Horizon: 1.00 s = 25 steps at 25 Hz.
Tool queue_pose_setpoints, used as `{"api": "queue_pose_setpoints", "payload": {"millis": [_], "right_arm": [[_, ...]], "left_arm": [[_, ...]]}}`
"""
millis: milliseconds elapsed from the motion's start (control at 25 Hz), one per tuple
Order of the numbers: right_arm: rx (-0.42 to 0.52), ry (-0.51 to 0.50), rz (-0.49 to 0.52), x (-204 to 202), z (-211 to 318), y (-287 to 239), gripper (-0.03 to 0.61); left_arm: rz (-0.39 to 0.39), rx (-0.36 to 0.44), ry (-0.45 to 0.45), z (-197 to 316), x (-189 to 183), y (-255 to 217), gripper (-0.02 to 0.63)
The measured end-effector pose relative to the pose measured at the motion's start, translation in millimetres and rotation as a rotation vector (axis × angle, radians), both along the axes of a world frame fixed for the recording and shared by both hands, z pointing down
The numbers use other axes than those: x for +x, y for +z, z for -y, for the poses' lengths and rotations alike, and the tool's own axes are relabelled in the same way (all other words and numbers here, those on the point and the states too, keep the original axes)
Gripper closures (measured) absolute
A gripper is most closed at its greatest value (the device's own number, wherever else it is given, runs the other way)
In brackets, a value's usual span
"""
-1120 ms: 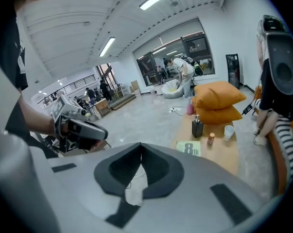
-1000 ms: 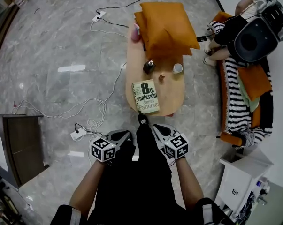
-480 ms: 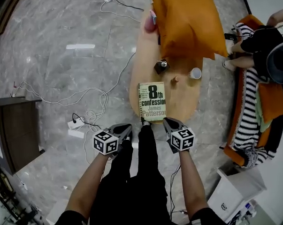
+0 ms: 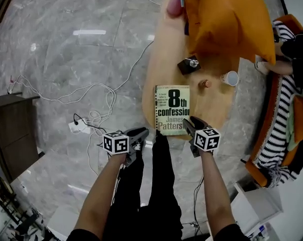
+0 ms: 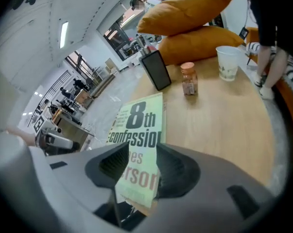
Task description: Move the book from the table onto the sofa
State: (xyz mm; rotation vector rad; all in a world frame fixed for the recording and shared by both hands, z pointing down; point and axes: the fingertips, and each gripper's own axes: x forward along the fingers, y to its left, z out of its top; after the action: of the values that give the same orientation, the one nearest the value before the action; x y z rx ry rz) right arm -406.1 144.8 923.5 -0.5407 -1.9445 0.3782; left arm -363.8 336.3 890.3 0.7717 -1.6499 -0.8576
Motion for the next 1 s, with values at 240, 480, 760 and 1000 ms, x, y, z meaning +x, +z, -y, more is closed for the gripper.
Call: {"api": "queue_pose_setpoints", "payload": {"millis": [240, 480, 760, 1000], "right_arm": [[0.008, 0.044, 0.018, -17, 4, 31, 0.407], [0.083, -0.093, 0.114, -25, -15, 34, 0.417], [0.052, -0.142, 0.130, -21, -36, 35, 0.417], [-0.009, -0.131, 0.131, -7, -56, 34, 0.420]], "left_arm": [[-0.114, 0.073, 0.026, 7, 23, 42, 0.400], [-0.142, 0.095, 0.027, 8, 24, 61, 0.371], [-0.170, 0.106, 0.021, 12, 19, 78, 0.367], [-0.218, 0.097, 0.051, 10, 35, 95, 0.367]]}}
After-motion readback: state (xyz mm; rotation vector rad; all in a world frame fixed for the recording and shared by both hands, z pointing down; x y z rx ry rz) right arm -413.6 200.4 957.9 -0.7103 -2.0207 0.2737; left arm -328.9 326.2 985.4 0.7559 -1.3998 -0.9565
